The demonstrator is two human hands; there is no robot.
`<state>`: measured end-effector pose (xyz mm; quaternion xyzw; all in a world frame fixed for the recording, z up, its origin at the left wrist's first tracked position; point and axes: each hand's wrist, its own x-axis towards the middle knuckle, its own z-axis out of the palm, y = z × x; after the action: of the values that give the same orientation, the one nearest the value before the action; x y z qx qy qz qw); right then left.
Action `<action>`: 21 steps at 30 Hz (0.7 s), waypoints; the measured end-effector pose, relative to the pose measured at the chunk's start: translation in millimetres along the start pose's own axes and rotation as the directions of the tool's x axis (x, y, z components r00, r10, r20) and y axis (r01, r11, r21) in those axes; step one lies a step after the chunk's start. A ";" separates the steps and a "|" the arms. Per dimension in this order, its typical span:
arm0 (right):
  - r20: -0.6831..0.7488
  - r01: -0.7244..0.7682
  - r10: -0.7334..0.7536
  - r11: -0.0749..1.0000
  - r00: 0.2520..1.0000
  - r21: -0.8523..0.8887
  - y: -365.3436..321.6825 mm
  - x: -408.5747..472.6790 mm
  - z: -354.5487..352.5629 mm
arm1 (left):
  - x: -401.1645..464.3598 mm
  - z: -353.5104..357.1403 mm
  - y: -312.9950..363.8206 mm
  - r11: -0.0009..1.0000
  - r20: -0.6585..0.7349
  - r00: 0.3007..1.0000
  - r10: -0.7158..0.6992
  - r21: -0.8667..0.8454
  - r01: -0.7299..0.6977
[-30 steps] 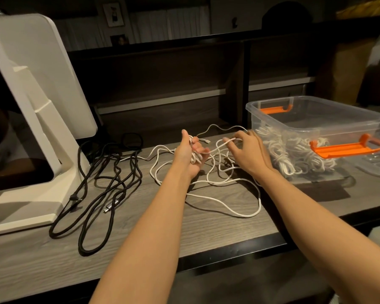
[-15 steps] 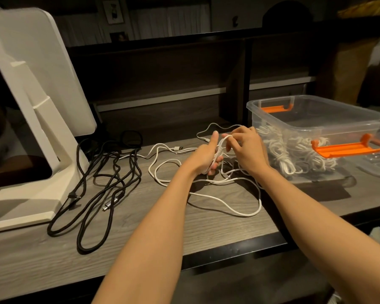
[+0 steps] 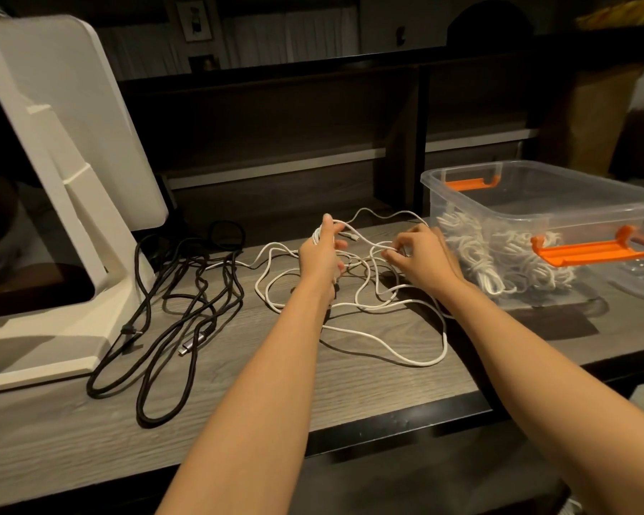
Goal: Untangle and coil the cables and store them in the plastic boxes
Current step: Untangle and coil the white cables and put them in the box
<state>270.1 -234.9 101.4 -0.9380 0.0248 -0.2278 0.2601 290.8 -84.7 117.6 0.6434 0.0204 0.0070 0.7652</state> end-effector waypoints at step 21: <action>-0.069 -0.061 0.150 0.722 0.986 0.689 4.6 7.7 -1.2 | 2.6 -5.0 -0.7 0.933 0.085 0.996 0.041 0.352 -0.069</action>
<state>276.7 -240.8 103.2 -0.7577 0.0083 -0.2617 0.5978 293.2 -79.8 116.0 0.7709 -0.0258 0.0002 0.6364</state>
